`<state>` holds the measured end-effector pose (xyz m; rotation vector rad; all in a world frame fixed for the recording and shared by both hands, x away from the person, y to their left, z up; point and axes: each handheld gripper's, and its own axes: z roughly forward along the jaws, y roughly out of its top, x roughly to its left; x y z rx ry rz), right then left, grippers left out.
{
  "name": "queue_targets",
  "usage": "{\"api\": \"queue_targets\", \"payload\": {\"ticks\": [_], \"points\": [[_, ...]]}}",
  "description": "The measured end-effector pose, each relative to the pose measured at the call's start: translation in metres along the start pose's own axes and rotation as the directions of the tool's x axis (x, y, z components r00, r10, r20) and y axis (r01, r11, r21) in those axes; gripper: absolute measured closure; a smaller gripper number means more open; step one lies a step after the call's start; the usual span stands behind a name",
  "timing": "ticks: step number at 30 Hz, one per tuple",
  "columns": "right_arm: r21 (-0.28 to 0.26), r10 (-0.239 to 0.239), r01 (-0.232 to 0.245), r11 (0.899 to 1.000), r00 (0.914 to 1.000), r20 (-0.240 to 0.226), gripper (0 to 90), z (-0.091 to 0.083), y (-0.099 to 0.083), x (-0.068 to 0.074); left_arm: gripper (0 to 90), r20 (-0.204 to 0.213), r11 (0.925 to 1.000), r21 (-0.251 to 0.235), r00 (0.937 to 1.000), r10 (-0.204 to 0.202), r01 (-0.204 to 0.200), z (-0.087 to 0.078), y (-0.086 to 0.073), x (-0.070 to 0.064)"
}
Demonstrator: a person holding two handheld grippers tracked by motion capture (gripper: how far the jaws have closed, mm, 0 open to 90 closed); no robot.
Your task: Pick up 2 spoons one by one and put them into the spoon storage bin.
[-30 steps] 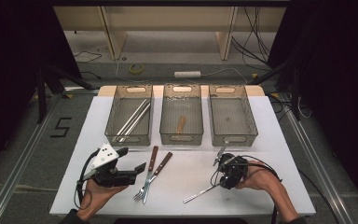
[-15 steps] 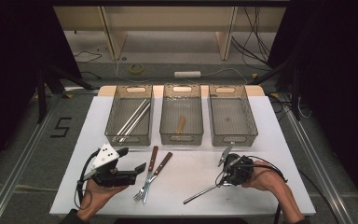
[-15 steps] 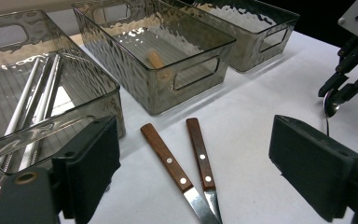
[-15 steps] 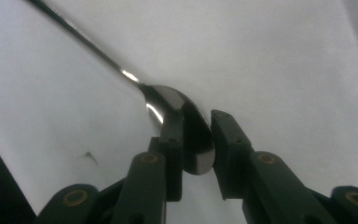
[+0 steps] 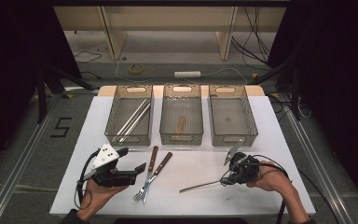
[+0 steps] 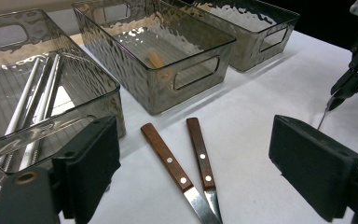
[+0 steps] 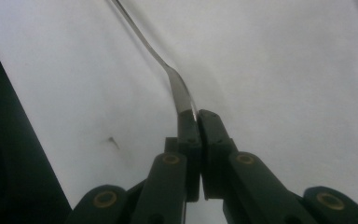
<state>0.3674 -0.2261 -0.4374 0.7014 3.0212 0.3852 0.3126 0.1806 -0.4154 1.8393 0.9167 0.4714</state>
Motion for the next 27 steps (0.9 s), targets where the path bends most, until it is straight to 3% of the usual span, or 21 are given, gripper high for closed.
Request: {"api": "queue_targets", "payload": {"ticks": [6, 10, 15, 22, 27], "points": [[-0.092, 0.072, -0.072, 0.993, 0.9974, -0.001, 89.0, -0.012, -0.001, -0.006, 15.7, -0.001, 1.0, -0.002, 1.0, -0.001, 0.001, 0.0, 0.0, 0.0], [-0.162, 0.132, -0.13, 0.978, 0.9913, 0.0, 89.0, -0.019, 0.0, -0.01, 15.7, -0.003, 1.0, -0.003, 1.0, -0.004, 0.004, 0.0, 0.0, 0.0], [-0.26, 0.213, -0.207, 0.943, 0.9771, -0.008, 89.0, -0.029, 0.006, -0.017, 15.7, -0.004, 1.0, -0.003, 1.0, -0.005, 0.005, 0.0, 0.0, 0.001], [-0.351, 0.273, -0.251, 0.902, 0.9618, 0.015, 89.0, -0.041, 0.027, -0.03, 15.7, -0.006, 0.9999, -0.006, 0.9999, -0.013, 0.013, 0.0, 0.0, 0.001], [-0.409, 0.316, -0.286, 0.867, 0.9486, 0.007, 89.0, -0.046, 0.052, -0.039, 15.7, -0.009, 0.9999, -0.005, 0.9999, -0.015, 0.015, 0.0, 0.0, 0.002]]}}
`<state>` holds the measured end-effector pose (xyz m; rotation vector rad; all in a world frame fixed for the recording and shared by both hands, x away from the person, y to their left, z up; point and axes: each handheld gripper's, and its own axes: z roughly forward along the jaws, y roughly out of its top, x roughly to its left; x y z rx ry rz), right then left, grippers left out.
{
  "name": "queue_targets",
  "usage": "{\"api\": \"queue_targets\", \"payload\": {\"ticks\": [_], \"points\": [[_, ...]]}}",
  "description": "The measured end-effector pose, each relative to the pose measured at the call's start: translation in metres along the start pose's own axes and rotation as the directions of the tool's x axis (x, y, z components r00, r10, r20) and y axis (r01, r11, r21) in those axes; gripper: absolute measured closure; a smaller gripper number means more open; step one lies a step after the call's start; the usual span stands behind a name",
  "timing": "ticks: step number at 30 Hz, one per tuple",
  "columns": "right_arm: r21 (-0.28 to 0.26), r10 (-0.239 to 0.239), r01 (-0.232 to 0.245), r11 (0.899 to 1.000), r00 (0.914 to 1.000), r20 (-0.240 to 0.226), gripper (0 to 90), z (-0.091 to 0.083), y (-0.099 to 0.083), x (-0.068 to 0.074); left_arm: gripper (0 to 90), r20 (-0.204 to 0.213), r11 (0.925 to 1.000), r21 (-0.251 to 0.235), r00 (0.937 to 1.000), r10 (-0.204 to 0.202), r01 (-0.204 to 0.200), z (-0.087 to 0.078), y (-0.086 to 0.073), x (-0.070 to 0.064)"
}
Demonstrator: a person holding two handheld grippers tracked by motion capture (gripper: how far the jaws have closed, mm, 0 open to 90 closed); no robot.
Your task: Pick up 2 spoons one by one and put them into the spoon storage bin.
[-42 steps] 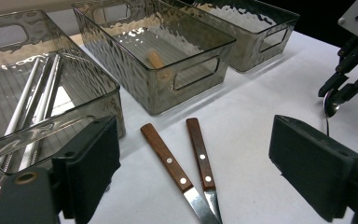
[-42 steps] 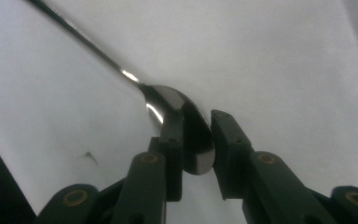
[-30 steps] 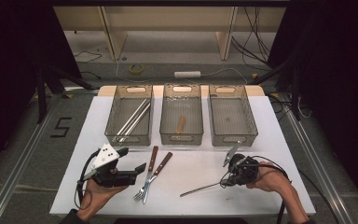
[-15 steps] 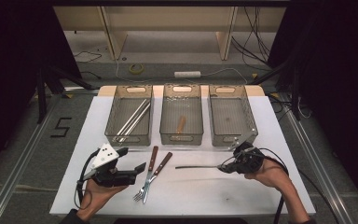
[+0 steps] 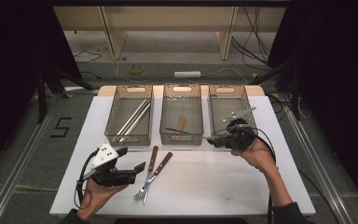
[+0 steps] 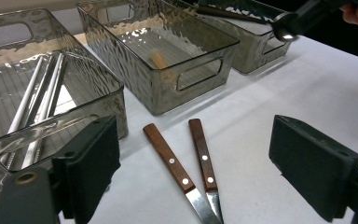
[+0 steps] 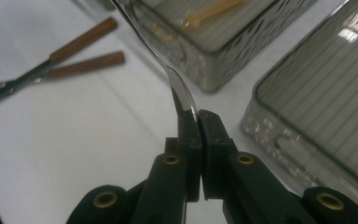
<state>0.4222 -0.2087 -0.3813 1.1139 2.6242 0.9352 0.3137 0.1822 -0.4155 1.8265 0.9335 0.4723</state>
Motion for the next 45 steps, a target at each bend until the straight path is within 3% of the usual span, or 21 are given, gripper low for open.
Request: {"api": "queue_targets", "payload": {"ticks": [9, 18, 30, 45], "points": [[-0.048, 0.051, -0.048, 0.998, 0.9972, 0.055, 89.0, 0.013, 0.048, -0.003, 15.7, 0.002, 1.0, -0.005, 1.0, -0.002, 0.002, -0.001, 0.0, 0.0], [-0.058, 0.147, -0.143, 0.988, 0.9856, 0.083, 89.0, 0.034, 0.073, -0.015, 15.7, 0.002, 1.0, -0.008, 1.0, -0.004, 0.004, -0.001, 0.0, 0.0], [-0.039, 0.275, -0.272, 0.961, 0.9525, 0.131, 88.9, 0.064, 0.078, -0.024, 15.7, 0.0, 0.9997, -0.022, 1.0, -0.007, 0.007, -0.002, 0.0, 0.0], [-0.024, 0.306, -0.306, 0.952, 0.942, 0.137, 88.8, 0.077, 0.076, -0.02, 15.7, 0.001, 0.9998, -0.019, 1.0, -0.004, 0.004, -0.002, 0.0, 0.0]]}}
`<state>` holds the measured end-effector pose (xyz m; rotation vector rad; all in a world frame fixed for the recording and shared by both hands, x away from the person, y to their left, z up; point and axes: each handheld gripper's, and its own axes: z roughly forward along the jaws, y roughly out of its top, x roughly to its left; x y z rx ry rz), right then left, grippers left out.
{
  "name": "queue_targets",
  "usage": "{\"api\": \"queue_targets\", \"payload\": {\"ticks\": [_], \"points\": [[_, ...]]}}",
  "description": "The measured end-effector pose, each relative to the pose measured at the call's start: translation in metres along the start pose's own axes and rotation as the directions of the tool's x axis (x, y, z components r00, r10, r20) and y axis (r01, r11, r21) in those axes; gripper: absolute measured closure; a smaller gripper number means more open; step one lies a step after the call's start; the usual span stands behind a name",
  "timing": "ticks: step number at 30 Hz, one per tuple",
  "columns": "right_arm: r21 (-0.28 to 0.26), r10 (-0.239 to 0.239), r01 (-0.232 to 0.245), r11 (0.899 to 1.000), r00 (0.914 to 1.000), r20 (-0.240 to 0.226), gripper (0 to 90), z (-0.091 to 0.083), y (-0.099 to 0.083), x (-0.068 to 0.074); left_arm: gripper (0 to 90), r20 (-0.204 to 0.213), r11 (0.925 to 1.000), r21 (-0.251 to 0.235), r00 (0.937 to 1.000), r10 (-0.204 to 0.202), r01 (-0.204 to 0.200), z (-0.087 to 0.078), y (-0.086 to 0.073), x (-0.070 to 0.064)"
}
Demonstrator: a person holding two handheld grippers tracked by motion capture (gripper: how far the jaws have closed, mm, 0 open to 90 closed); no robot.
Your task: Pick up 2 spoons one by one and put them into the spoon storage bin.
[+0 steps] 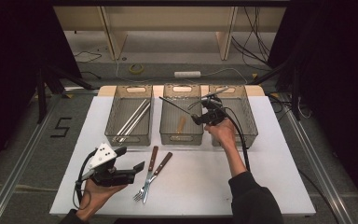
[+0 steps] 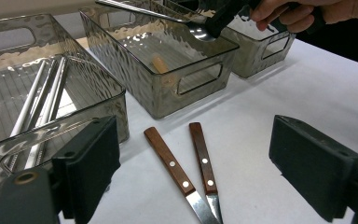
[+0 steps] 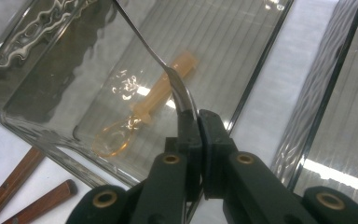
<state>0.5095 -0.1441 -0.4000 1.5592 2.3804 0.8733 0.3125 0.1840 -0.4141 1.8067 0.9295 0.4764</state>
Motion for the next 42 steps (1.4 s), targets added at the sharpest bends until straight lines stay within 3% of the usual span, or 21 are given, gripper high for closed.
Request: {"api": "queue_targets", "payload": {"ticks": [8, 10, 13, 17, 25, 35, 42], "points": [[0.011, 0.007, -0.007, 1.0, 1.0, -0.003, 87.0, 0.005, -0.003, 0.001, 15.7, 0.0, 1.0, -0.001, 1.0, 0.0, 0.0, 0.0, 0.0, 0.0], [0.016, 0.009, -0.009, 1.0, 0.9993, -0.036, 74.2, 0.005, -0.003, 0.002, 15.7, -0.001, 1.0, -0.001, 1.0, 0.0, 0.0, 0.0, 0.0, 0.0], [0.007, -0.017, 0.017, 1.0, 0.9988, -0.046, 64.5, 0.002, -0.002, 0.006, 15.7, -0.001, 1.0, 0.0, 1.0, 0.001, -0.001, 0.0, 0.0, 0.0], [0.002, -0.022, 0.022, 1.0, 0.9983, -0.055, 57.1, -0.003, -0.003, 0.004, 15.7, -0.003, 1.0, 0.003, 1.0, 0.002, -0.002, 0.0, 0.0, 0.0], [-0.047, -0.095, 0.092, 0.995, 0.9922, -0.081, 44.3, -0.022, -0.008, 0.006, 15.6, -0.008, 0.9998, 0.019, 0.9999, -0.008, 0.008, 0.002, 0.0, 0.001], [-0.148, -0.198, 0.181, 0.972, 0.9743, -0.108, 35.3, -0.056, -0.043, 0.009, 15.6, -0.039, 0.9959, 0.081, 0.9985, -0.038, 0.041, 0.009, -0.001, 0.003], [-0.212, -0.209, 0.181, 0.96, 0.971, -0.116, 33.1, -0.072, -0.074, 0.003, 15.7, -0.06, 0.9922, 0.113, 0.9971, -0.047, 0.054, 0.015, 0.0, 0.005]]}}
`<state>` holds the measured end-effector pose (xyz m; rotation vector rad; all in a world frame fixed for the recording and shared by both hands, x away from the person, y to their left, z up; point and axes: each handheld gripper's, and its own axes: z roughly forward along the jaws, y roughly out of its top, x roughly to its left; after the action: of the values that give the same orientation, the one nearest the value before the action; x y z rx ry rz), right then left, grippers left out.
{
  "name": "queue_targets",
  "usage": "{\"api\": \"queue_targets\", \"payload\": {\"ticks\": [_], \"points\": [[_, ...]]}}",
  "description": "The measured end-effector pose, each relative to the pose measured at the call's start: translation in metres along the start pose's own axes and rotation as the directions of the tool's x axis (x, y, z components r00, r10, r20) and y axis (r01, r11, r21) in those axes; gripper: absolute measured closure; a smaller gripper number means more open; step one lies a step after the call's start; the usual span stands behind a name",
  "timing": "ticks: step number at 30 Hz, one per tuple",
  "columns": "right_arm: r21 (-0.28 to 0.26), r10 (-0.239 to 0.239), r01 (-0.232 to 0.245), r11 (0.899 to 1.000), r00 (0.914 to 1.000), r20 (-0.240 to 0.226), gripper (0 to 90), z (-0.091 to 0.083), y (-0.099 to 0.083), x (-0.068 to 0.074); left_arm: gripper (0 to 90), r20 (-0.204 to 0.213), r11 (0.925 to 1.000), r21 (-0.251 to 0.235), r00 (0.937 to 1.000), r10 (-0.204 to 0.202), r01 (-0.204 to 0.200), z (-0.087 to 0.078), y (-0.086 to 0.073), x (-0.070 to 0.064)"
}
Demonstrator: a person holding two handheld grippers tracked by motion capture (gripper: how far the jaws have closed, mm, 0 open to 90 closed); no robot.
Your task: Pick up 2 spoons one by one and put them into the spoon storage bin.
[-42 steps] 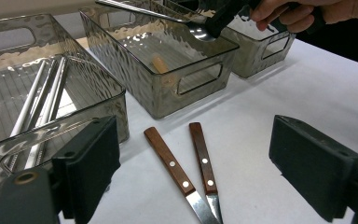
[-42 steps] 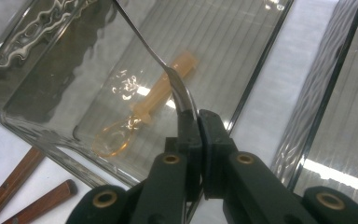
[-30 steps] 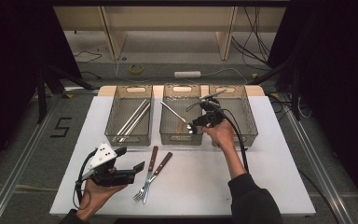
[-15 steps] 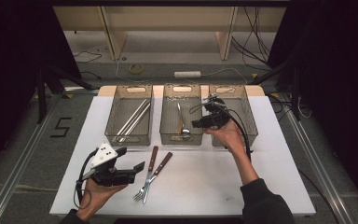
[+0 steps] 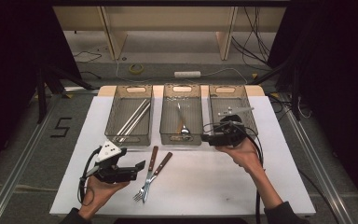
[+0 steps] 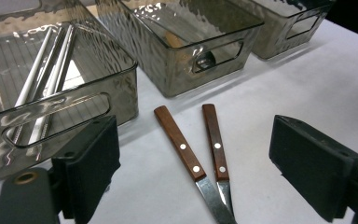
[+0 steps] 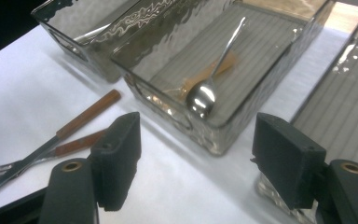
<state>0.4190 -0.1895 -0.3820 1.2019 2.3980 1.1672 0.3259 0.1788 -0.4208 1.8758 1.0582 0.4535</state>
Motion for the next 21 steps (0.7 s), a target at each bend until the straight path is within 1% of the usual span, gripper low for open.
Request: {"api": "queue_targets", "payload": {"ticks": [5, 8, 11, 13, 17, 18, 21], "points": [[-0.024, 0.0, 0.0, 1.0, 1.0, -0.001, 32.1, -0.008, -0.02, 0.001, 15.8, -0.018, 0.9996, 0.025, 0.9997, -0.015, 0.015, 0.005, 0.002, 0.003], [-0.036, 0.003, -0.003, 0.999, 1.0, -0.004, 31.9, -0.011, -0.03, 0.0, 15.8, -0.025, 0.9988, 0.036, 0.9992, -0.031, 0.032, 0.008, 0.003, 0.004], [-0.044, 0.011, -0.011, 0.999, 0.9999, -0.005, 31.9, -0.012, -0.04, -0.001, 15.9, -0.033, 0.9978, 0.055, 0.9989, -0.034, 0.036, 0.012, 0.004, 0.004], [-0.035, 0.01, -0.01, 0.999, 0.9999, 0.007, 31.4, -0.013, -0.045, -0.001, 15.9, -0.04, 0.9971, 0.066, 0.9986, -0.034, 0.037, 0.013, 0.005, 0.004], [-0.06, 0.023, -0.023, 0.998, 0.9997, 0.006, 31.2, -0.017, -0.052, -0.001, 15.9, -0.047, 0.9952, 0.088, 0.9982, -0.039, 0.043, 0.015, 0.007, 0.005], [-0.063, 0.024, -0.024, 0.998, 0.9997, 0.007, 31.0, -0.018, -0.053, -0.001, 15.9, -0.048, 0.9946, 0.091, 0.9978, -0.047, 0.051, 0.016, 0.008, 0.005], [-0.079, 0.026, -0.026, 0.997, 0.9996, 0.005, 31.0, -0.022, -0.057, 0.0, 15.9, -0.051, 0.9917, 0.117, 0.9975, -0.048, 0.054, 0.019, 0.009, 0.005]]}}
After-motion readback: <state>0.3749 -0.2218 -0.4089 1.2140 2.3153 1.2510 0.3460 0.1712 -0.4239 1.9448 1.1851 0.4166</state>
